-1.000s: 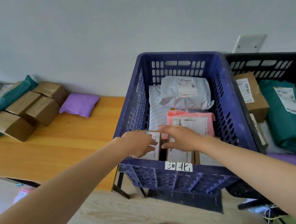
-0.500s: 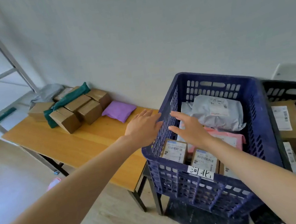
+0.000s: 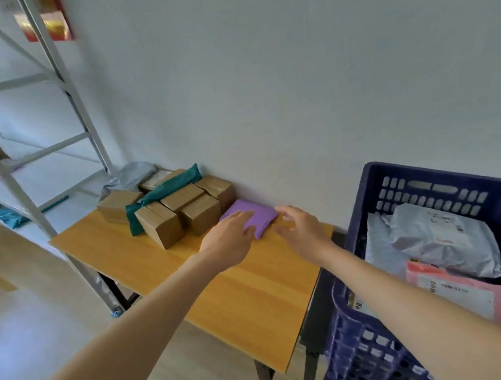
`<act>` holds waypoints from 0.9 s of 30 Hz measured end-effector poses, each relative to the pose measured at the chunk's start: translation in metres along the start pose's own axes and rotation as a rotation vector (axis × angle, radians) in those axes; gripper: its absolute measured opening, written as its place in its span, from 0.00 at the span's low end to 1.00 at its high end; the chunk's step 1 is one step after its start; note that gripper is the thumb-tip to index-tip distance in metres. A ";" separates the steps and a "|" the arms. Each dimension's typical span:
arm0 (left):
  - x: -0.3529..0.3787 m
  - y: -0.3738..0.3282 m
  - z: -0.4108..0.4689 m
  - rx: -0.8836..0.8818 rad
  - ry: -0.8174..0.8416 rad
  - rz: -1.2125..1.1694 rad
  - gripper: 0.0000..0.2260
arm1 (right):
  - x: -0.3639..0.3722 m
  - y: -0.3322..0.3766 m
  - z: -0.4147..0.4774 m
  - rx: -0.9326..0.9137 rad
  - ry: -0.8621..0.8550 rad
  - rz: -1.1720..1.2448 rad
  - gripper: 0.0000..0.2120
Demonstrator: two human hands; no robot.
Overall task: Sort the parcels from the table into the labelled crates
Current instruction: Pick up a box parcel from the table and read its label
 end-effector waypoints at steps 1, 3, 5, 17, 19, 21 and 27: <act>-0.003 0.015 0.004 -0.002 0.002 -0.005 0.20 | 0.012 0.005 0.005 0.003 -0.009 -0.007 0.24; -0.012 0.047 0.014 -0.007 -0.001 -0.015 0.20 | 0.040 0.015 0.016 0.016 -0.021 -0.011 0.23; -0.020 0.079 0.023 -0.006 -0.006 -0.019 0.20 | 0.067 0.024 0.026 0.041 -0.032 -0.013 0.23; -0.036 0.267 0.067 -0.033 0.133 -0.063 0.21 | 0.224 0.063 0.066 0.194 -0.060 -0.028 0.21; -0.034 0.289 0.076 -0.032 0.145 -0.069 0.22 | 0.244 0.065 0.073 0.216 -0.064 -0.029 0.21; -0.030 0.309 0.085 -0.046 0.150 -0.086 0.22 | 0.261 0.065 0.079 0.234 -0.052 -0.034 0.21; -0.006 0.366 0.112 -0.112 0.203 -0.140 0.21 | 0.314 0.055 0.102 0.332 -0.021 0.006 0.20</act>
Point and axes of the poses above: each hand's wrist, its own z-axis towards the middle knuckle, its own x-axis out of the palm, y = z × x, the point moved 4 cm from there along z, towards the middle knuckle, and after that the axes turned 15 degrees about -y, right-handed, at the moved point
